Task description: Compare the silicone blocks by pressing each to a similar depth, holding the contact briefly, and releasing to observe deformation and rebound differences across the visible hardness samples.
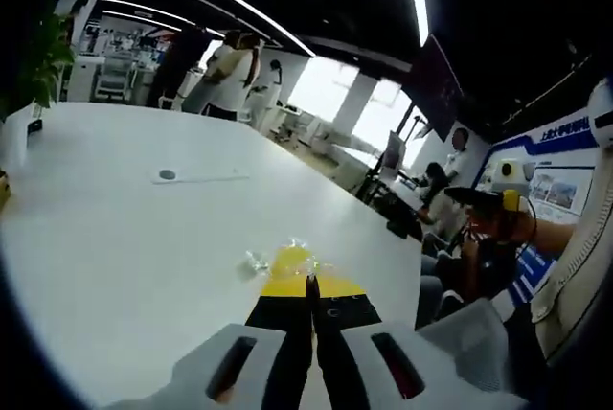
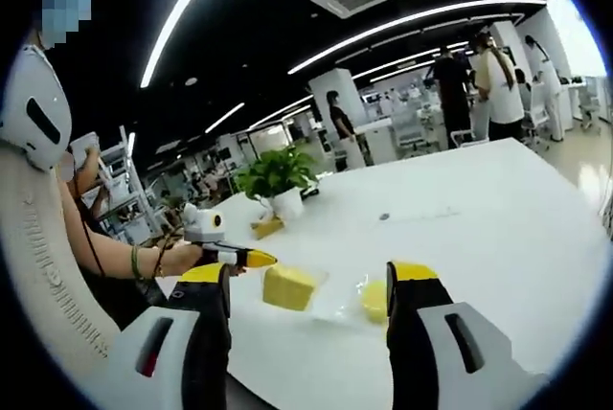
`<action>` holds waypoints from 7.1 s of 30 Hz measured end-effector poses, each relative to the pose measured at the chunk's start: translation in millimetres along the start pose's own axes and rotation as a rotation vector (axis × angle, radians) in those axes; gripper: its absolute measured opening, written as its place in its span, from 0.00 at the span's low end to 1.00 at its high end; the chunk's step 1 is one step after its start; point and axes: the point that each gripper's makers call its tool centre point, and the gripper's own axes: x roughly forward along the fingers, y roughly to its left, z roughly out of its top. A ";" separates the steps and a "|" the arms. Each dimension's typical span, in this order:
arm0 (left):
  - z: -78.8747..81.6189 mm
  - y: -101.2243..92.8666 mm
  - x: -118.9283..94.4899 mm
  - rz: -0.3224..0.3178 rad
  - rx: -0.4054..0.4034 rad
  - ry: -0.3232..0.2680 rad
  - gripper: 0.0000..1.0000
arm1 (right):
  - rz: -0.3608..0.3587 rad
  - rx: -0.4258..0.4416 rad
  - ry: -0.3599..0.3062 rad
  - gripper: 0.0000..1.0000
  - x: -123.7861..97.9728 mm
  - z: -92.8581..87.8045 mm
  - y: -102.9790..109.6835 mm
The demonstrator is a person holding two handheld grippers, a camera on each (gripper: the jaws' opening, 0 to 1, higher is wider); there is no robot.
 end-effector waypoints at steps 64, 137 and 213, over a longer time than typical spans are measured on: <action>-5.0 151.4 -7.8 0.364 0.121 -0.011 0.10 | -0.053 0.001 0.123 0.53 -2.8 -21.5 -18.5; 58.5 -111.1 -9.8 0.129 -0.610 -0.263 0.86 | 0.225 0.008 0.102 0.84 -45.7 -40.5 -65.8; -60.5 74.2 203.4 0.348 -0.884 0.072 0.11 | 0.128 0.171 0.085 0.57 -2.8 -36.5 -157.1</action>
